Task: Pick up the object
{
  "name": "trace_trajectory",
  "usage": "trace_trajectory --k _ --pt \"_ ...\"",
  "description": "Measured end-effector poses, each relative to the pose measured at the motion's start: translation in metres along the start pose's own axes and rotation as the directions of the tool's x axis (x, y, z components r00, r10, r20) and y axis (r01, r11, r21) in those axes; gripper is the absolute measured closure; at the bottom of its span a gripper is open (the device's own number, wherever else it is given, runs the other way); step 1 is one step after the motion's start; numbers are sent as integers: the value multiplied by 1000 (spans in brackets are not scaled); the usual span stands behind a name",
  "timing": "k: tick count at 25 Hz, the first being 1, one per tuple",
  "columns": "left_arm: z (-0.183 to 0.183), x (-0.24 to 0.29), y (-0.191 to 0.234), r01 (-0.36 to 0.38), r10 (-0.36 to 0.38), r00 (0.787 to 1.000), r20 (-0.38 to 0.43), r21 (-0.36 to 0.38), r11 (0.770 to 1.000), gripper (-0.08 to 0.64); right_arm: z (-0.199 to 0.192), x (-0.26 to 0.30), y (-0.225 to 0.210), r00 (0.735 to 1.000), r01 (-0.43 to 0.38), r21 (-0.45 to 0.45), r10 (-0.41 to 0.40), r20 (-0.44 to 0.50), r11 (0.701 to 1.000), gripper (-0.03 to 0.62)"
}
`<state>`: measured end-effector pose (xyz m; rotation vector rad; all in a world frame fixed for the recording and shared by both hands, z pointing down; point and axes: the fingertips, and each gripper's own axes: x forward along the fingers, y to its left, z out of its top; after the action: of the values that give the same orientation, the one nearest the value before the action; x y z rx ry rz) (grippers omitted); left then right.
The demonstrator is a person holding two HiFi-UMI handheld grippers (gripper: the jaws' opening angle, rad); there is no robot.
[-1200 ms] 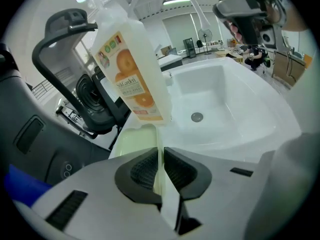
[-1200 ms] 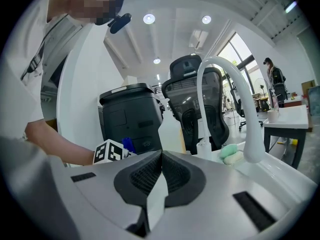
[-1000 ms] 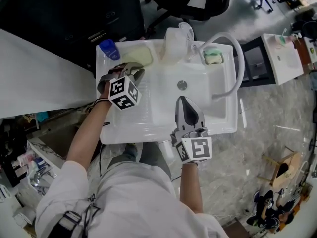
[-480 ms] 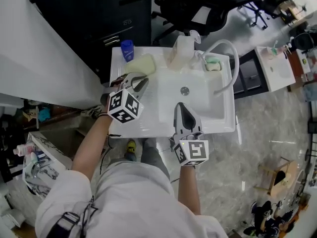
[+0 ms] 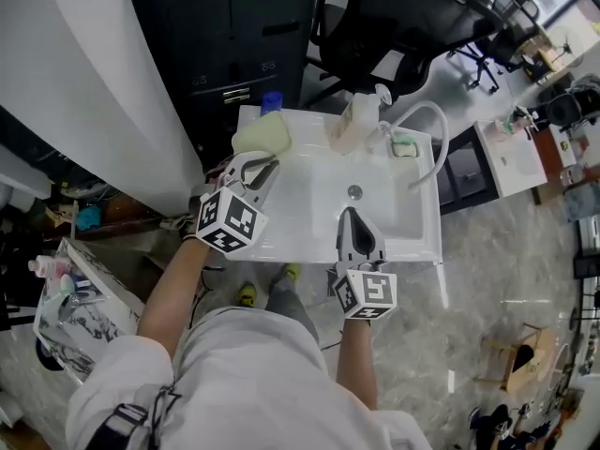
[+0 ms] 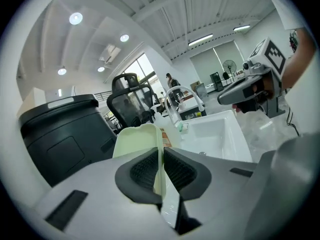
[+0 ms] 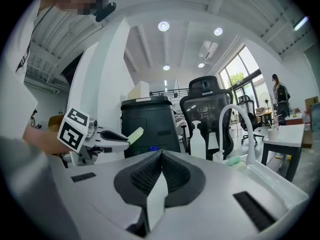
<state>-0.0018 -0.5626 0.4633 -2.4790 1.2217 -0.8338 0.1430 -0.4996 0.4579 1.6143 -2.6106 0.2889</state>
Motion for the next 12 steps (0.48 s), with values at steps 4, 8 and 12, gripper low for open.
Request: trace_trajectory --k 4,8,12 --pt "9 -40 14 -58 59 997 55 -12 998 509 10 -9 14 1000 14 -23 -13 26 1000 584" --pt "14 -79 22 -102 106 990 96 -42 994 511 17 -19 29 999 28 -31 -27 37 999 584" --pt "18 -113 31 -145 157 977 145 -90 985 512 22 -27 39 998 42 -45 -40 47 998 584"
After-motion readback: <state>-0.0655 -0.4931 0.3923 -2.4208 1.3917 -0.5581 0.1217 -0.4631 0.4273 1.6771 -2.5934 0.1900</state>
